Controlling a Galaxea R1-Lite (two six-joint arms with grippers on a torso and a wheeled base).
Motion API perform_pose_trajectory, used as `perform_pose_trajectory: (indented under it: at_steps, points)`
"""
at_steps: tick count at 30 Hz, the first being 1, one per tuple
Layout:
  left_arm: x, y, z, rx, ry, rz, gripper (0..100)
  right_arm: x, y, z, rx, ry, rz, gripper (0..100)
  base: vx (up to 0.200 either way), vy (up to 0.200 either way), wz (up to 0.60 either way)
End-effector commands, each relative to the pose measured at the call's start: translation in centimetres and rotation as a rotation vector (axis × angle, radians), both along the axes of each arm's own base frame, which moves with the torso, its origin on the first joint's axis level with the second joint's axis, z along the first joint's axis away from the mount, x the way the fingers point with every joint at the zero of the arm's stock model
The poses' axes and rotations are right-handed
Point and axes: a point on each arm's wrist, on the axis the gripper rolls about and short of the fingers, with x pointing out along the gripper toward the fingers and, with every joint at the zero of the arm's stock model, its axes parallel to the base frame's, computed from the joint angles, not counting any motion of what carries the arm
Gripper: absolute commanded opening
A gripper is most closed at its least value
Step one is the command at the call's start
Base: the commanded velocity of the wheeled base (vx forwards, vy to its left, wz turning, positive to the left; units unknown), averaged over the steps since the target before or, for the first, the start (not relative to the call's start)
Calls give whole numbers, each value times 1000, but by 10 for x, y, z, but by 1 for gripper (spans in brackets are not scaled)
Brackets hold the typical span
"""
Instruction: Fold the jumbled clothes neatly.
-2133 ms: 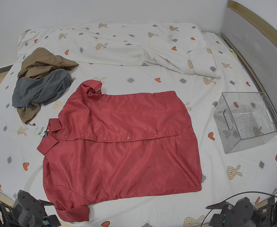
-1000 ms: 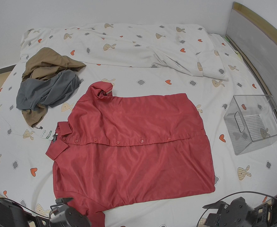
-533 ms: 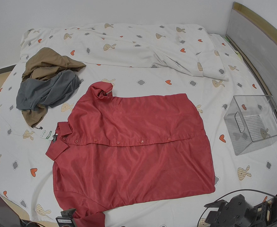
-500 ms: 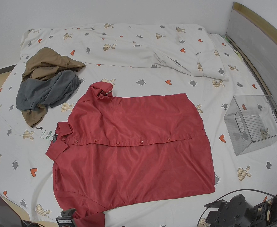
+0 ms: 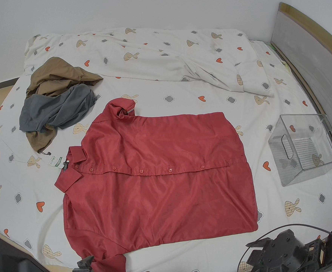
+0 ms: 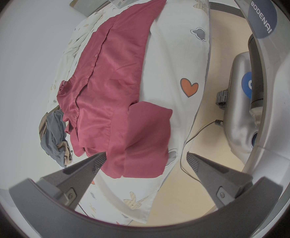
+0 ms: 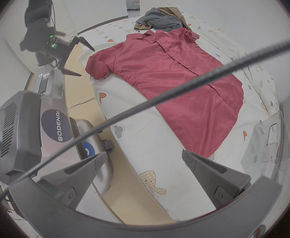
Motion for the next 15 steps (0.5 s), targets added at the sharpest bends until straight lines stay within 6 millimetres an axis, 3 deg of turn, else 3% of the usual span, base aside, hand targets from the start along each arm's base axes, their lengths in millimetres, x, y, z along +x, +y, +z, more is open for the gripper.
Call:
perform_pose_trajectory:
  at_steps: [1, 15]
  points:
    - [-11, 0, -20, 76, 17, -22, 100, 3, -2, 0, 1, 0, -21, 100, 0, 0, 0]
    - [-3, 2, -22, 89, 6, 30, 100, 5, -4, 1, 22, 21, -21, 100, 0, 0, 0]
